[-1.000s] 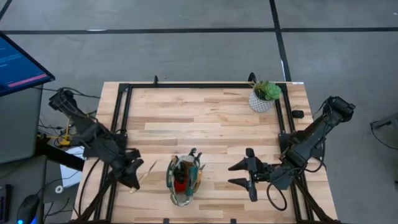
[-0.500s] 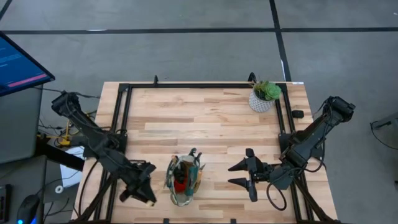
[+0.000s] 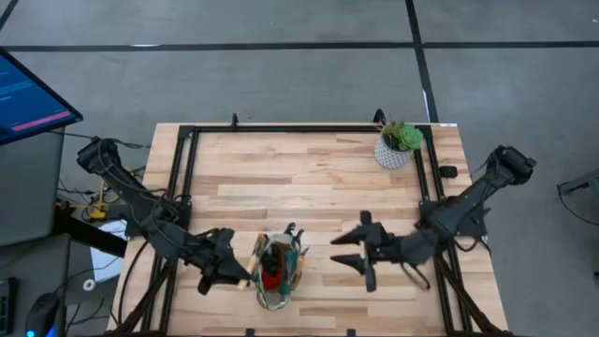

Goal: Pick & Place Garden tools in Gardening bag
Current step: Put the brown trowel into the gardening bag

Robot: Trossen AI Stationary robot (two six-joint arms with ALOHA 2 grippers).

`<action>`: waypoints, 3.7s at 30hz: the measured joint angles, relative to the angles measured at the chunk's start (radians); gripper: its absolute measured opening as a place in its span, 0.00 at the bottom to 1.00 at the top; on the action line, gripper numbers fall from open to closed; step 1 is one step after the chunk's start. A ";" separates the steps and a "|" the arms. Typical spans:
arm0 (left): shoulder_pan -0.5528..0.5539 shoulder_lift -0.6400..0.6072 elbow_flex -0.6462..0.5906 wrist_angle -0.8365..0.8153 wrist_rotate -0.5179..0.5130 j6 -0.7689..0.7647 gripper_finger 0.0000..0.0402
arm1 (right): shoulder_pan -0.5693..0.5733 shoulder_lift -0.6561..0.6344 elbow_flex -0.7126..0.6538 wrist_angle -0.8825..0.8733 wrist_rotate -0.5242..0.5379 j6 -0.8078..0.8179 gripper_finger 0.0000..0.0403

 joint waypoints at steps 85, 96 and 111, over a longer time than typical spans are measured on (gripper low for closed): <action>0.086 -0.168 0.000 0.059 -0.101 0.357 0.46 | -0.209 0.731 1.142 -0.443 -0.034 -0.824 0.13; 0.102 -0.287 0.000 -0.027 -0.022 0.581 0.51 | -0.165 0.657 1.145 -0.416 -0.079 -0.687 0.13; 0.101 -0.512 0.000 -0.258 -0.160 1.113 0.26 | -0.197 0.898 1.142 -0.220 -0.323 -0.485 0.13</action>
